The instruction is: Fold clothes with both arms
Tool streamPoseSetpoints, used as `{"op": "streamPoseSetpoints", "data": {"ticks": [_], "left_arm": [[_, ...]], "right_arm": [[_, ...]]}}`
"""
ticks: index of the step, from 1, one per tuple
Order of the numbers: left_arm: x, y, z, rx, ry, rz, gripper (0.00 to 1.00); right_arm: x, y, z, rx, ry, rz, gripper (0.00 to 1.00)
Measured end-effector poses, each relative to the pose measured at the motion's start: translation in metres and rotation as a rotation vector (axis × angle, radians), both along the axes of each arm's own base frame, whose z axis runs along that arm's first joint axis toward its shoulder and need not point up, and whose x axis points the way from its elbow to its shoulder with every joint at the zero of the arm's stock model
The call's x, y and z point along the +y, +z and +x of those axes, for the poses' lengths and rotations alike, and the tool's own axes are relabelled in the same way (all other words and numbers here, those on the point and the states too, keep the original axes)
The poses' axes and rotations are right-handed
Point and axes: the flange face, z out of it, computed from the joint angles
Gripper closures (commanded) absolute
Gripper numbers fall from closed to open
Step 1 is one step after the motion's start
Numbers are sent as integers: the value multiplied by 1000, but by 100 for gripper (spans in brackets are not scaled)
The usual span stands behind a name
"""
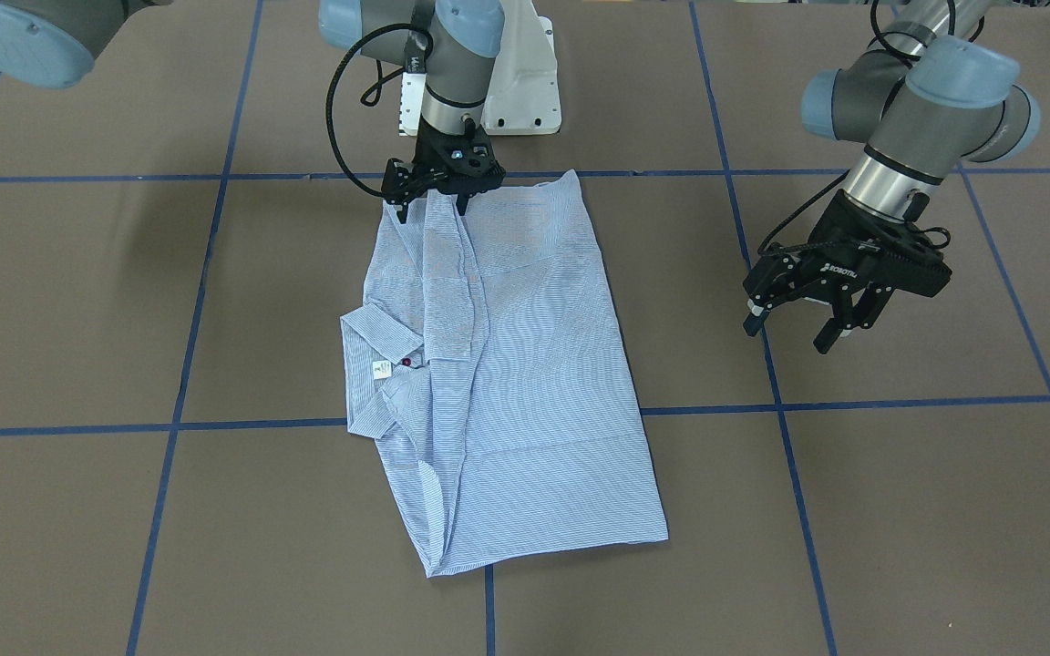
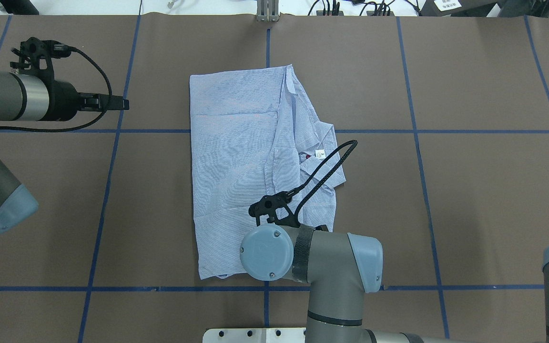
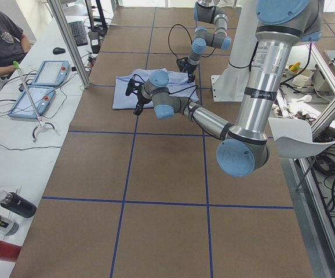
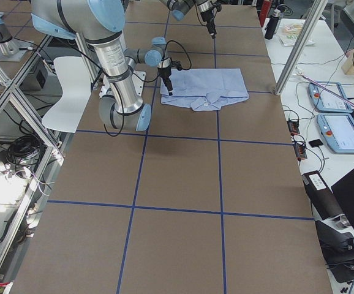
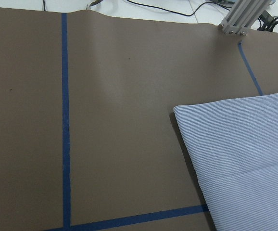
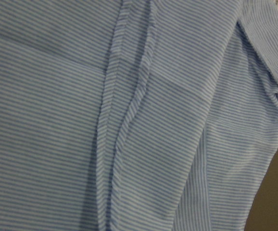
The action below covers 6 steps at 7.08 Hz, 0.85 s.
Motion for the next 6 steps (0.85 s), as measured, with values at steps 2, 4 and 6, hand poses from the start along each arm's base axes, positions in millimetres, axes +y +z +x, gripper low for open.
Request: {"op": "streamPoseSetpoints", "data": {"ticks": [2, 4, 6], "left_arm": [[-1, -4, 0, 6, -1, 4, 0], [0, -9, 0, 14, -1, 11, 0], [2, -15, -2, 21, -1, 17, 0]], "right_arm": [[-23, 15, 24, 23, -9, 13, 0], [-28, 44, 78, 37, -18, 25, 0], [-13, 70, 105, 58, 15, -41, 0]]}}
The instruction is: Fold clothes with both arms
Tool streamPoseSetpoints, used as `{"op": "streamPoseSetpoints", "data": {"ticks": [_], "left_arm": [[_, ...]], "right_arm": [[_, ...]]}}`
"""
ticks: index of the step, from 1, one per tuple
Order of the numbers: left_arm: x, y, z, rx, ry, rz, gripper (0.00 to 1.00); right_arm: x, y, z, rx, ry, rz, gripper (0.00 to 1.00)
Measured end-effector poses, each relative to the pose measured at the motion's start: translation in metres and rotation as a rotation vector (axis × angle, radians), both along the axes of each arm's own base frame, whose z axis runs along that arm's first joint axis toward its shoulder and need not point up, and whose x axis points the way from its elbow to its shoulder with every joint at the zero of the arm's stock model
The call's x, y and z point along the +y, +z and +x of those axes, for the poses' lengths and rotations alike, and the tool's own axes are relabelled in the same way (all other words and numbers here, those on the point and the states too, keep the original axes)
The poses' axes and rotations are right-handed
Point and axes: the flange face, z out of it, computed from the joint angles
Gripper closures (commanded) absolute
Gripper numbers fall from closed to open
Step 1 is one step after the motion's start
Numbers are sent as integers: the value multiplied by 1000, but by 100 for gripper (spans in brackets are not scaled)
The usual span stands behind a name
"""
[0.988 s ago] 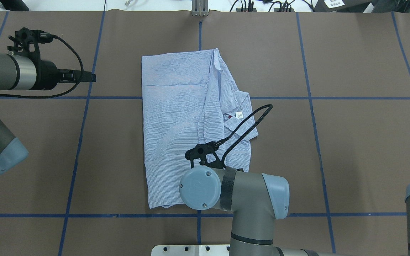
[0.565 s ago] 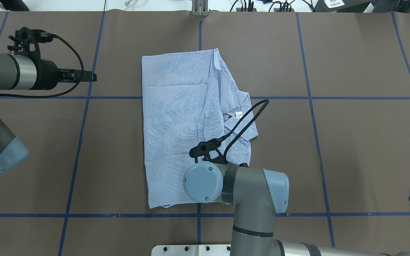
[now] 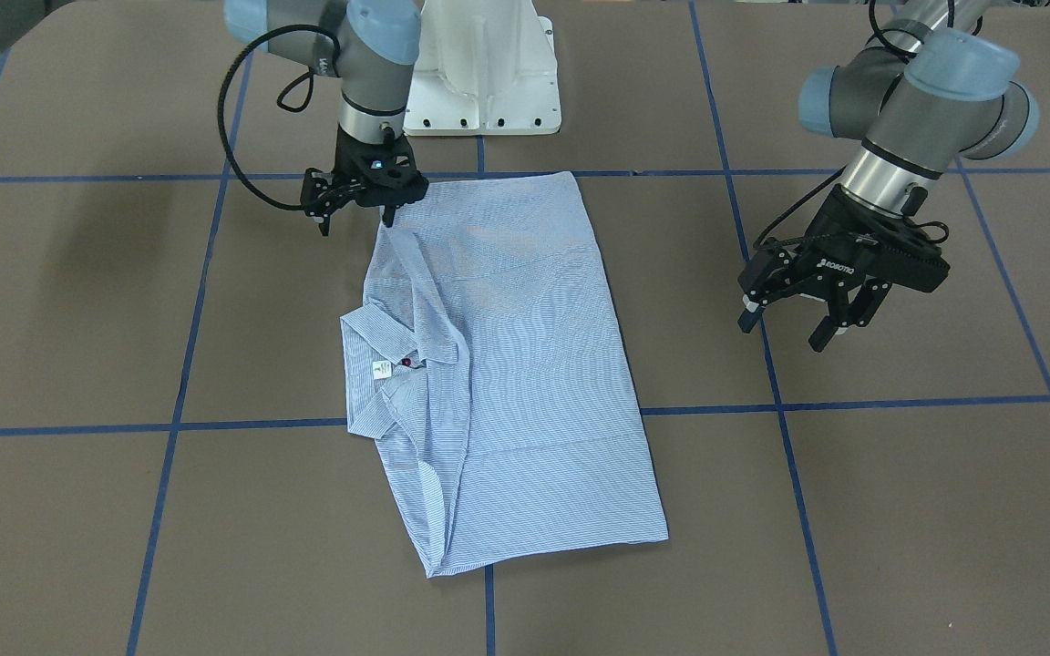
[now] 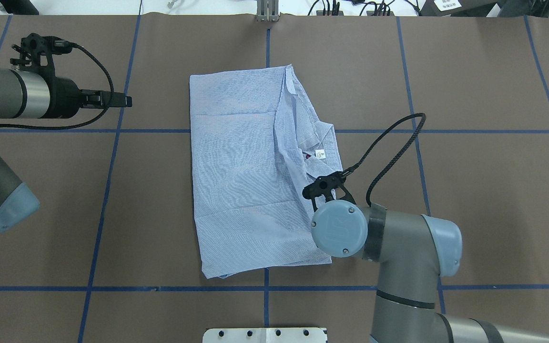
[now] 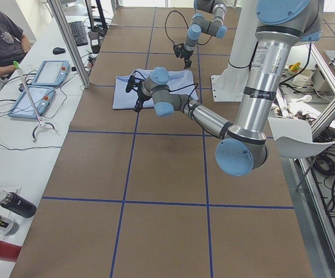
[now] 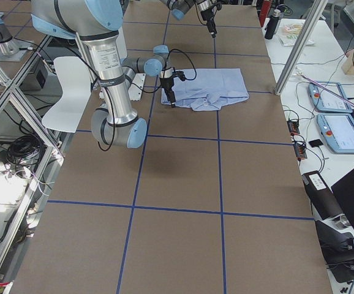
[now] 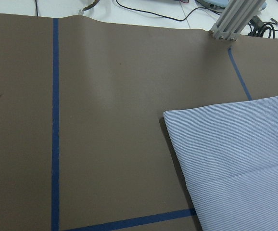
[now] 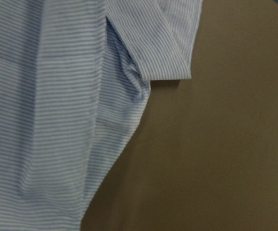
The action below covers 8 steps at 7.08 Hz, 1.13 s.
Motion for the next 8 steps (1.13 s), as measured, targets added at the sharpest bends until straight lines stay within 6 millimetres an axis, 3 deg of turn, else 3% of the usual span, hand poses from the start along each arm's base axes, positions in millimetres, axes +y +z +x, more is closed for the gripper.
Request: {"op": "streamPoseSetpoints", "data": {"ticks": [2, 4, 6, 8], "left_arm": [[1, -3, 0, 2, 0, 4, 0], [1, -4, 0, 4, 1, 5, 0], [2, -4, -1, 4, 2, 4, 0], [3, -3, -2, 3, 4, 3, 0]], "right_arm": [[6, -4, 9, -7, 40, -67, 0], [-27, -30, 12, -46, 84, -76, 0], [-67, -62, -21, -87, 121, -65, 0], [-104, -63, -60, -124, 145, -51, 0]]}}
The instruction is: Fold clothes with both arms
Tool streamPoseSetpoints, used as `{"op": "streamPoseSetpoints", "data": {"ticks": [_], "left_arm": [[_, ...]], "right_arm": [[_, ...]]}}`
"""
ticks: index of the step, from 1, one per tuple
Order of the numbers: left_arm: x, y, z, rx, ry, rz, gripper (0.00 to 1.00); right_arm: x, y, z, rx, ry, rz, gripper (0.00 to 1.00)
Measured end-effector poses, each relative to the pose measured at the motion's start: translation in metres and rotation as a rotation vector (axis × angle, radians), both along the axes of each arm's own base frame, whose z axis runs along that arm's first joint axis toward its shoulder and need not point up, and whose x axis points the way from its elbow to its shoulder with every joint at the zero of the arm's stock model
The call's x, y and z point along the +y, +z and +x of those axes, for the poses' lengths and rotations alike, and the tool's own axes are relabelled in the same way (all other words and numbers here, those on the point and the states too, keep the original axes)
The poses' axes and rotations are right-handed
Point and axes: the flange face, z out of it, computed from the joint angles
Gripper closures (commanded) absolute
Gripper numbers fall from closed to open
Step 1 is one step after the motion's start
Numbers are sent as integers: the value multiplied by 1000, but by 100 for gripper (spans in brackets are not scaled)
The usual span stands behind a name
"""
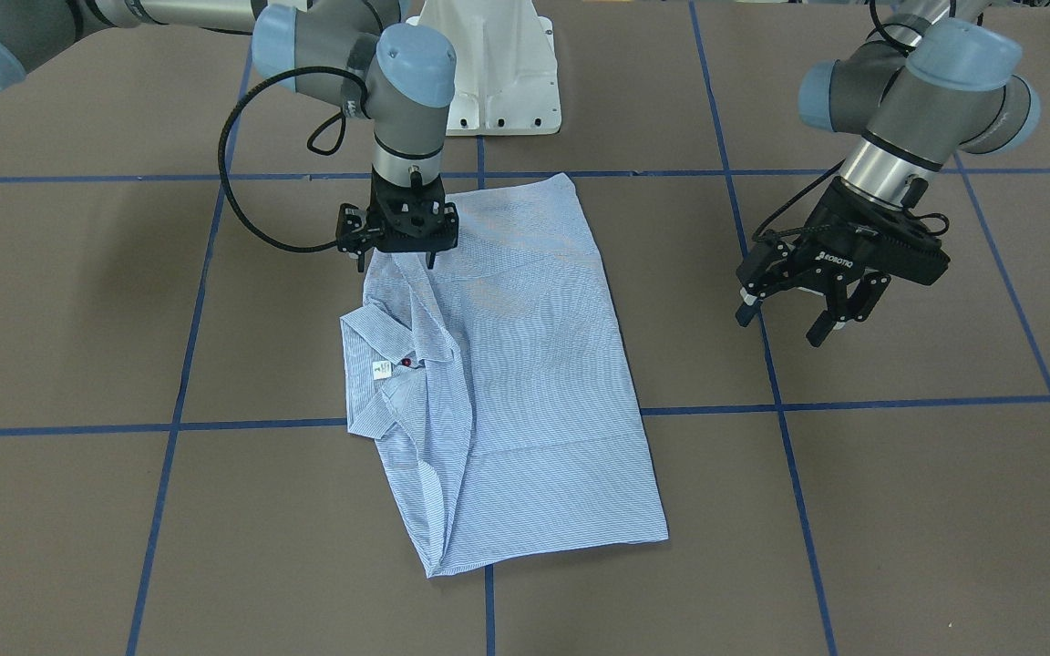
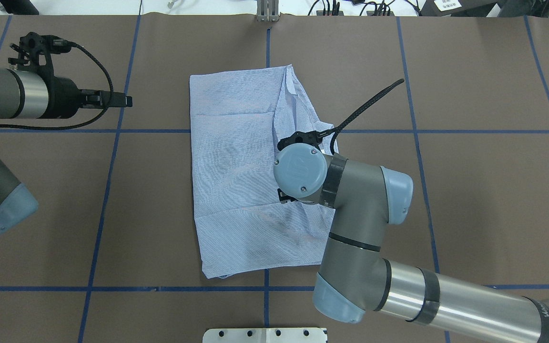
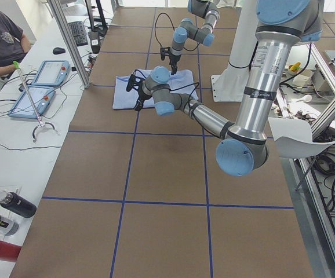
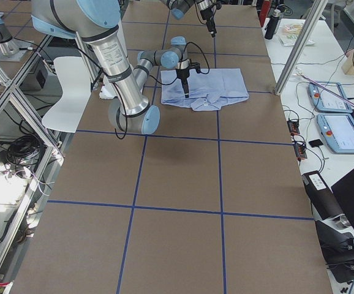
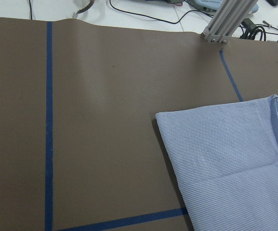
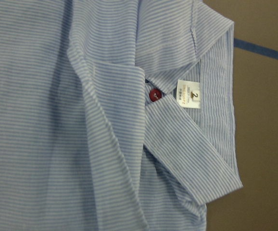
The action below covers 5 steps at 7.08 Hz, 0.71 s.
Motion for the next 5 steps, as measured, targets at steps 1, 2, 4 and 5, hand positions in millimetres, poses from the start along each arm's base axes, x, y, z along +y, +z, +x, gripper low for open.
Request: {"op": "streamPoseSetpoints", "data": {"ticks": [1, 2, 4, 5], "left_arm": [[1, -1, 0, 1, 0, 1, 0], [1, -2, -1, 2, 0, 3, 0], [3, -5, -2, 8, 1, 7, 0], [3, -8, -2, 11, 2, 10, 0]], "right_arm": [[-14, 6, -9, 11, 1, -3, 0], [-22, 21, -7, 26, -14, -15, 0], [-17, 63, 35, 31, -59, -44, 0], [-2, 75, 69, 12, -75, -57, 0]]}}
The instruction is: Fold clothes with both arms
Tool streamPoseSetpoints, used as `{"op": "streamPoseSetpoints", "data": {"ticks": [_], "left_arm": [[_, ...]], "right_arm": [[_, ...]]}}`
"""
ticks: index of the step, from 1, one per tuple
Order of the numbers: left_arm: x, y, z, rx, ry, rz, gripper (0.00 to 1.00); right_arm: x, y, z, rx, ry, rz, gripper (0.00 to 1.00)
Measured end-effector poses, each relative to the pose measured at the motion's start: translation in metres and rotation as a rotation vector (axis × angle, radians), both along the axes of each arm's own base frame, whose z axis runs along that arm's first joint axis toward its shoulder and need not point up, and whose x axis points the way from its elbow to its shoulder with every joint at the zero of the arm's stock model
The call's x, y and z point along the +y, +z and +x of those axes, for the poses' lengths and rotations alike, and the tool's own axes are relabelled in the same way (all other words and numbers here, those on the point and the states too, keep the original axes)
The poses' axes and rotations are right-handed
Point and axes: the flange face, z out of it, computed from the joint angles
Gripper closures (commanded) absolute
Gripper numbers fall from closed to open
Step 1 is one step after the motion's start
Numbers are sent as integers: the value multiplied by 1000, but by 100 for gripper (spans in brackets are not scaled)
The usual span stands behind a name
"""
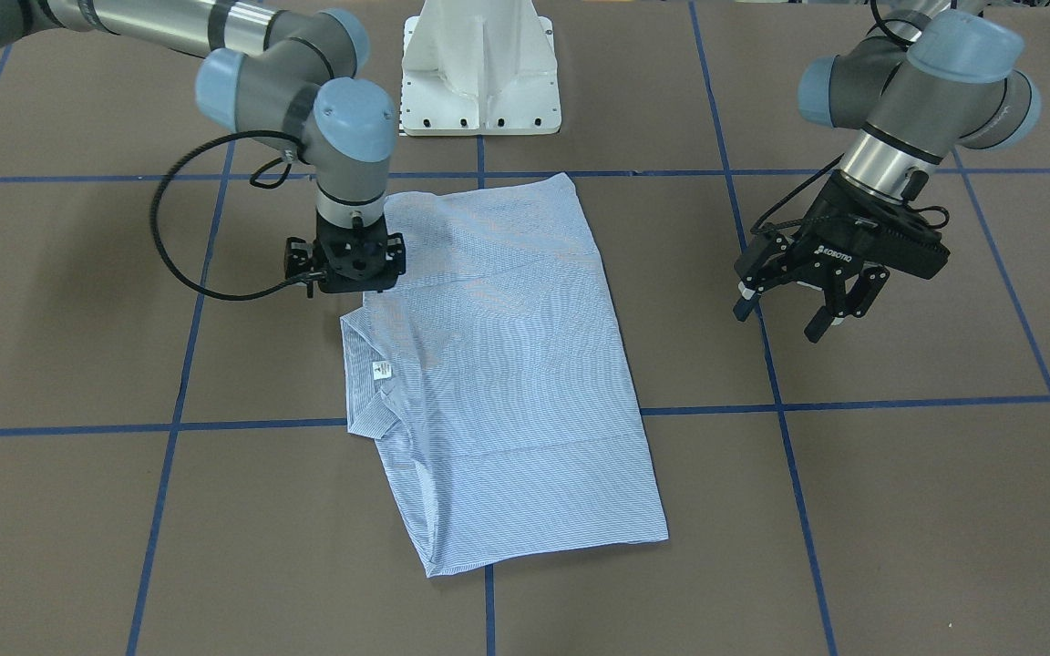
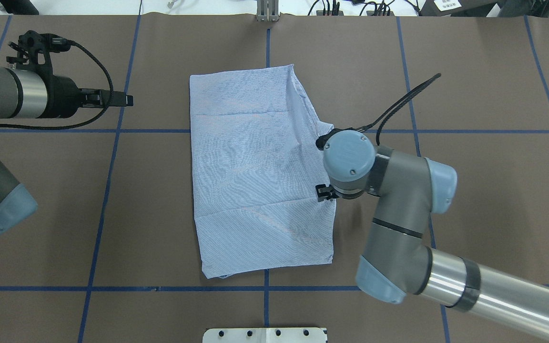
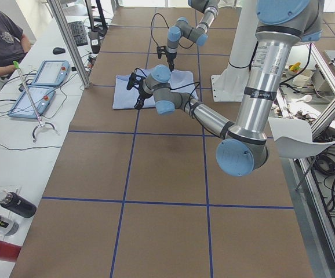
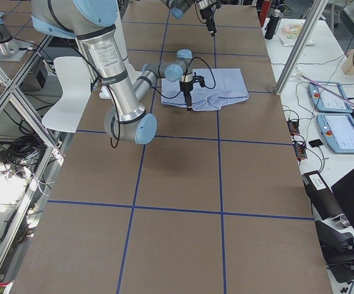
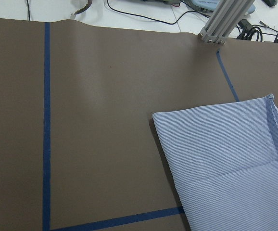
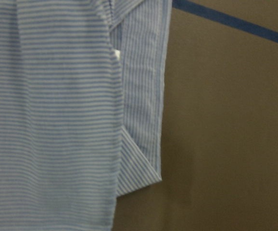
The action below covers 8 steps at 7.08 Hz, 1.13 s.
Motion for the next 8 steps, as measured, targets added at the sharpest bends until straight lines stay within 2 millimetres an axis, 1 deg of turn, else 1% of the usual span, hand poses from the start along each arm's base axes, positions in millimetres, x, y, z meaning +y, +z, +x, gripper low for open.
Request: {"op": "streamPoseSetpoints", "data": {"ticks": [1, 2, 3, 4, 5, 6, 7, 8], "left_arm": [[0, -2, 0, 1, 1, 1, 0], [0, -3, 1, 2, 1, 2, 0], [-1, -4, 1, 3, 1, 4, 0], [-1, -5, 1, 3, 1, 4, 0], [-1, -6, 1, 4, 1, 4, 0], [0, -7, 1, 5, 2, 5, 0], [0, -7, 1, 6, 2, 5, 0], [0, -7, 0, 6, 2, 6, 0]], "right_arm": [[13, 3, 25, -2, -7, -12, 0], [21, -1, 38, 14, -11, -25, 0], [24, -8, 39, 20, -10, -29, 0], [15, -21, 30, 14, 1, -25, 0], [-7, -39, 14, 3, 23, -19, 0], [-32, -49, -2, -12, 46, -11, 0], [-59, -50, -18, -23, 68, -5, 0], [-89, -47, -30, -19, 92, -5, 0]]}}
